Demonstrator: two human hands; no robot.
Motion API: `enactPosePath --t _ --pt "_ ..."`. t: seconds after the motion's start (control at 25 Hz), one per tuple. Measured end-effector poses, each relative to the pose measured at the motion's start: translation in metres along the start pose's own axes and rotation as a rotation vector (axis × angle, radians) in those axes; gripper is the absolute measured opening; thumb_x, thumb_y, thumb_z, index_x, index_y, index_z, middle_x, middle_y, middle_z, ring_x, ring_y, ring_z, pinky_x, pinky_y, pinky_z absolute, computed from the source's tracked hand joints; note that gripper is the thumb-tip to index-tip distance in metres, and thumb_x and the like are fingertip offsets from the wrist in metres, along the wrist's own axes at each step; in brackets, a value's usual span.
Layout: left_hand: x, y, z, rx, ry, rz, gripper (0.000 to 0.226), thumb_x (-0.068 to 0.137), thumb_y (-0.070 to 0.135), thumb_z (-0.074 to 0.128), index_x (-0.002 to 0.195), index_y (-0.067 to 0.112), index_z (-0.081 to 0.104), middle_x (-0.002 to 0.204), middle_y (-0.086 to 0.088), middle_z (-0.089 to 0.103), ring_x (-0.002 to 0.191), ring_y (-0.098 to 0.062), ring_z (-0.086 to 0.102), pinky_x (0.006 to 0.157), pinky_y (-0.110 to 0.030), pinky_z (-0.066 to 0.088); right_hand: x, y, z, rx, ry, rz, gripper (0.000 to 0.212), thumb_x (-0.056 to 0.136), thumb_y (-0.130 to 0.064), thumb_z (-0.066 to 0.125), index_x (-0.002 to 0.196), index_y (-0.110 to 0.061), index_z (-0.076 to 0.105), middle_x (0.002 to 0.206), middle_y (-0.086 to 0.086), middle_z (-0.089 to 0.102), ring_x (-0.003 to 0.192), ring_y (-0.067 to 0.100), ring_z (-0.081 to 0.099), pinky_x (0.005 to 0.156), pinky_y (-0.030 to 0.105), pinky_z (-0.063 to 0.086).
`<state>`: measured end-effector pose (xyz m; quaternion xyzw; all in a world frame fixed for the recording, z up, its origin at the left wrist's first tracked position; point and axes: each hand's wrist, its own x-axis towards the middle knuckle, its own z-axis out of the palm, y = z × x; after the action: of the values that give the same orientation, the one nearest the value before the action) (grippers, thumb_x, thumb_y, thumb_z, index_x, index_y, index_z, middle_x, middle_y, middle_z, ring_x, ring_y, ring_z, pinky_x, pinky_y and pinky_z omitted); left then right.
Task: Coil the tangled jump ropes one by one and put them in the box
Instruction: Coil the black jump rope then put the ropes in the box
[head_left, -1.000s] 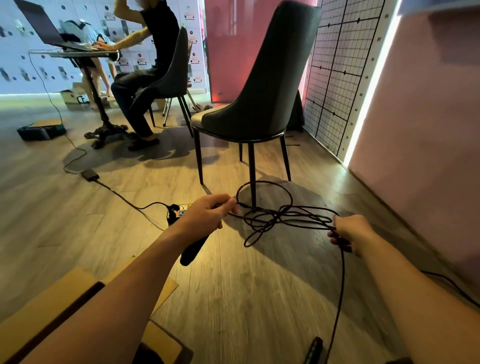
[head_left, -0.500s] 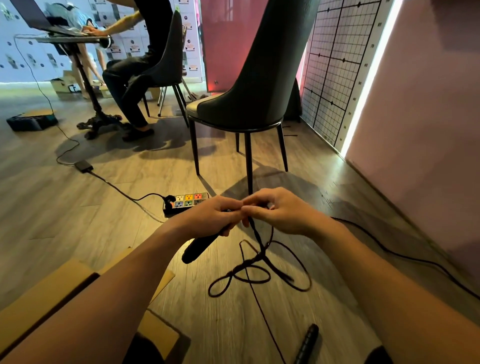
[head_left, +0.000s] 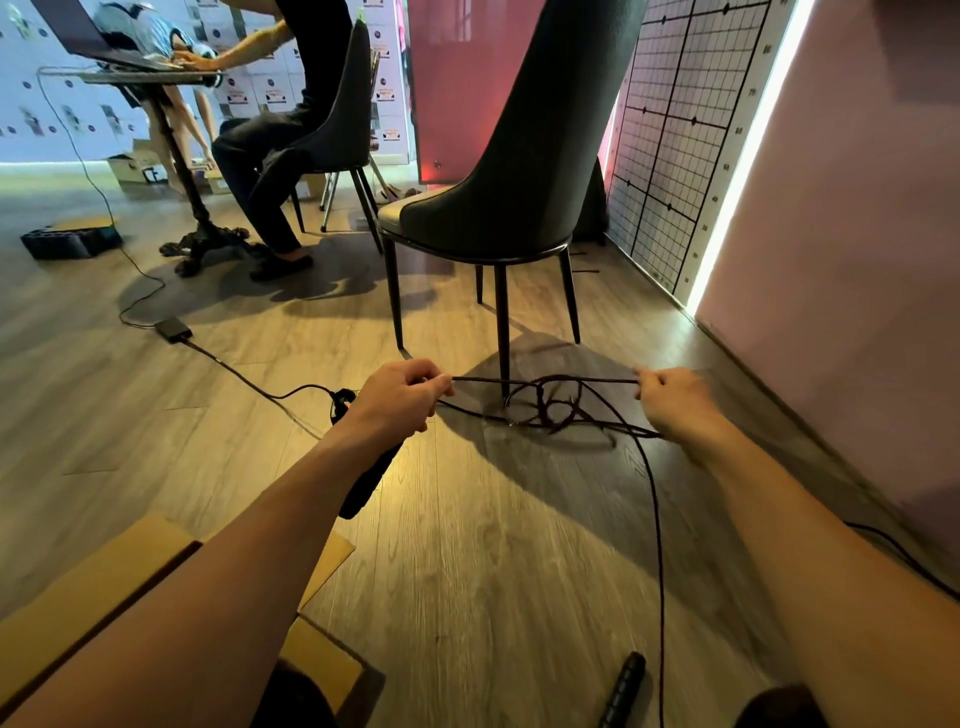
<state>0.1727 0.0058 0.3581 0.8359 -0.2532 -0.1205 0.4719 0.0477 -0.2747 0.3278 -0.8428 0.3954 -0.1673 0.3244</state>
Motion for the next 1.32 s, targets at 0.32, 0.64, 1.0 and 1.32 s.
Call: enactPosePath --t 0.32,0.64,1.0,1.32 --pt "-0.001 -0.016 -0.027 -0.159 0.183 -0.142 0.022 0.101 0.021 0.050 0.092 0.008 0.065 0.073 -0.005 0.056 0.053 -0.010 0.055 0.048 -0.022 0.043 0.012 0.057 -0.035 -0.224 0.138 0.377 0.047 0.107 -0.023 0.031 0.133 0.011 0.049 0.142 0.030 0.047 0.130 0.045 0.046 0.103 0.044 0.039" --pt "-0.013 0.012 0.006 -0.255 -0.281 0.010 0.021 0.102 0.015 0.048 0.086 0.006 0.059 0.063 -0.006 0.047 0.053 -0.017 0.046 0.052 -0.027 0.039 -0.038 -0.027 0.011 0.050 -0.267 -0.340 0.041 0.101 -0.043 0.044 0.136 -0.025 0.057 0.139 0.002 0.055 0.127 0.019 0.050 0.106 0.039 0.042" --pt "-0.015 0.010 0.000 -0.210 -0.365 -0.036 0.036 0.102 0.031 0.051 0.088 0.003 0.070 0.052 -0.002 0.042 0.050 -0.018 0.053 0.071 -0.042 0.056 -0.080 -0.057 0.040 0.285 -0.608 -0.524 0.013 0.098 -0.023 0.061 0.103 -0.015 0.069 0.085 0.003 0.071 0.075 0.011 0.070 0.073 0.030 0.058" --pt "-0.008 0.002 -0.004 -0.052 -0.316 -0.155 0.034 0.104 0.029 0.048 0.095 0.007 0.073 0.065 0.000 0.044 0.050 -0.009 0.047 0.072 -0.035 0.056 -0.069 -0.055 0.027 0.025 -0.572 -0.475 0.018 0.098 -0.029 0.060 0.100 -0.018 0.074 0.075 -0.005 0.070 0.061 0.002 0.062 0.064 0.022 0.052"
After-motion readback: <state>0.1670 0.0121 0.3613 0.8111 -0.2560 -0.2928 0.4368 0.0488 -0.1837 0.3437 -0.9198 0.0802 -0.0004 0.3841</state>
